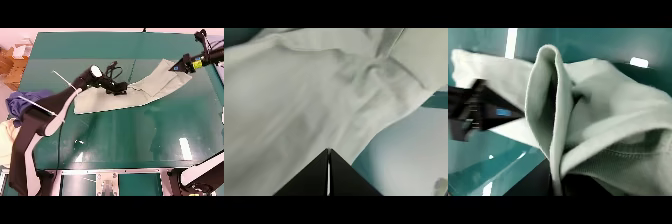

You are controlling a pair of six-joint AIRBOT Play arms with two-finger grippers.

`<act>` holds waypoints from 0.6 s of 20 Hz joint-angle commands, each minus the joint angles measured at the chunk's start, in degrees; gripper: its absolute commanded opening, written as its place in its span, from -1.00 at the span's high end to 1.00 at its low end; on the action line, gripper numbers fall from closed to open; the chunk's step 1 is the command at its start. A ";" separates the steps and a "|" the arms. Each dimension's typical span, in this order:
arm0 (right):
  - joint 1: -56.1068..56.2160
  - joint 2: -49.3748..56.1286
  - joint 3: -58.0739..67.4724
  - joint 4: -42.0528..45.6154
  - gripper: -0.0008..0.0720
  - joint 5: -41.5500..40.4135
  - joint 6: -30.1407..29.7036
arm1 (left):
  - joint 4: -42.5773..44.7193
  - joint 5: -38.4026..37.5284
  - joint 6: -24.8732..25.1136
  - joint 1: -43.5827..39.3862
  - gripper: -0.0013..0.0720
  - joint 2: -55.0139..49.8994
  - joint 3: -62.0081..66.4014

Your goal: Fold the shirts.

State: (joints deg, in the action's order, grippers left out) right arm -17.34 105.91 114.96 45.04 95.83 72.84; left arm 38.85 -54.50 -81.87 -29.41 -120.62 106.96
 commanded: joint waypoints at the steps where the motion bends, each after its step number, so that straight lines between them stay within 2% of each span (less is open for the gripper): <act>1: 6.40 -5.09 0.70 -0.13 0.93 0.04 3.76 | -6.54 3.50 2.45 -3.32 0.91 -4.57 1.66; 5: 12.22 -8.55 0.70 -0.11 0.93 -0.94 6.32 | -6.71 2.10 2.86 -4.72 0.91 -5.35 2.34; 12: 16.02 -12.15 0.68 0.39 0.93 -1.36 9.70 | -6.78 -6.23 2.97 -4.72 0.91 -5.33 2.34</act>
State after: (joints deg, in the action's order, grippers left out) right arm -2.81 94.96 115.59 45.10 94.61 80.93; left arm 32.27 -56.21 -79.15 -34.00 -125.80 109.23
